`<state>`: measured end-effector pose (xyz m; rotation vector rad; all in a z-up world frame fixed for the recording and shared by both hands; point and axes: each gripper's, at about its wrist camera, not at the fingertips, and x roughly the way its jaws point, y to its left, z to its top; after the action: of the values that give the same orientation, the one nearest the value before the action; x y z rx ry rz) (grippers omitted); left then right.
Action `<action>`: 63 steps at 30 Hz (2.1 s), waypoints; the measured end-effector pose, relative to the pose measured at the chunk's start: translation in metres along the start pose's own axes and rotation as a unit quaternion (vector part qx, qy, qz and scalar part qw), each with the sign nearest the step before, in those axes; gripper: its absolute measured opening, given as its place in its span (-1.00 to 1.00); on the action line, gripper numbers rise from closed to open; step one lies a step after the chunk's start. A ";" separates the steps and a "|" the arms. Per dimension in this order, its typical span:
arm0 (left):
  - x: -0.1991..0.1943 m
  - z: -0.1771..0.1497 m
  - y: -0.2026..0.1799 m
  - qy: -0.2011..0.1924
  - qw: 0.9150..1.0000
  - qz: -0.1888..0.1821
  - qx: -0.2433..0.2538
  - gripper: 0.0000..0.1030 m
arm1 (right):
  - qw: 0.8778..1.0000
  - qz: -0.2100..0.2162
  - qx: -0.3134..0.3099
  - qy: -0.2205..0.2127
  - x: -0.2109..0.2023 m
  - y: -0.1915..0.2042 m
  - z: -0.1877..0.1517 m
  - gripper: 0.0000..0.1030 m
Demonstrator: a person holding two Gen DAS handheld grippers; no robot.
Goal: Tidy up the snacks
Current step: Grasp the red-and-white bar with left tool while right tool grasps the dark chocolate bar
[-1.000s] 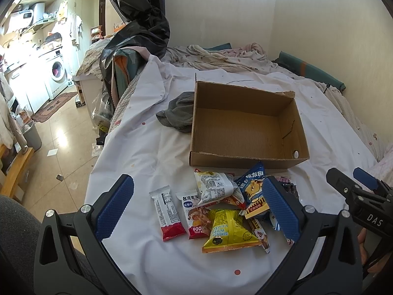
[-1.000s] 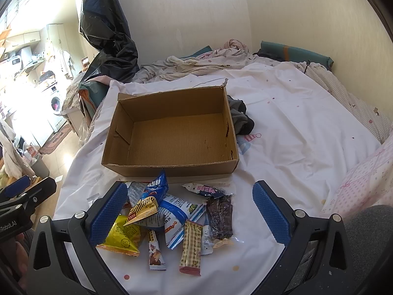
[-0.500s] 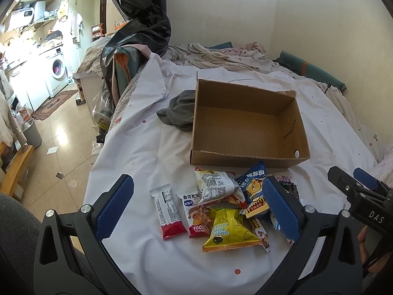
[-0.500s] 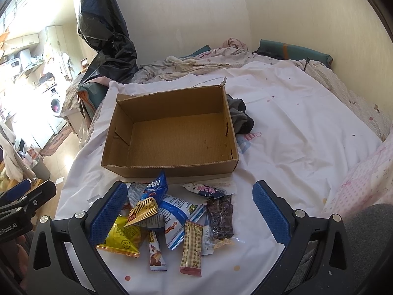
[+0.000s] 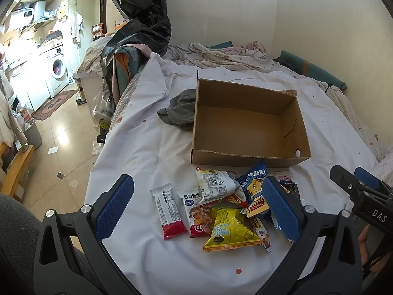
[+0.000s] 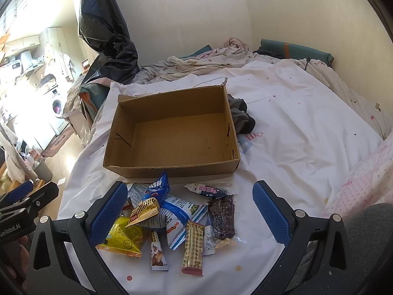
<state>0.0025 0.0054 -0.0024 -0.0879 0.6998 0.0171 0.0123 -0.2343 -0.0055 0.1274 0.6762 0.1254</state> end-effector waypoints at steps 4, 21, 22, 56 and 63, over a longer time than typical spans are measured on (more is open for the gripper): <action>-0.001 0.008 0.004 0.008 1.000 -0.009 -0.009 1.00 | 1.000 0.015 0.021 0.007 0.001 -0.007 0.008 1.00; 0.120 0.017 0.079 0.231 0.957 0.072 -0.160 0.57 | 0.989 0.041 0.110 0.088 0.051 -0.059 0.040 1.00; 0.130 0.010 0.081 0.247 0.951 0.074 -0.168 0.45 | 0.988 0.042 0.113 0.093 0.053 -0.060 0.038 1.00; 0.137 0.009 0.058 0.285 0.944 0.036 -0.164 -0.50 | 0.916 -0.041 0.073 0.392 0.187 -0.064 -0.026 0.57; 0.135 0.012 0.056 0.277 0.946 0.034 -0.164 -0.50 | 0.915 -0.070 0.016 0.396 0.198 -0.046 -0.028 0.50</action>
<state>0.1105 0.0605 -0.0845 -0.3999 1.2598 0.1819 0.1505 -0.2460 -0.1560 0.0540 1.4975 0.0221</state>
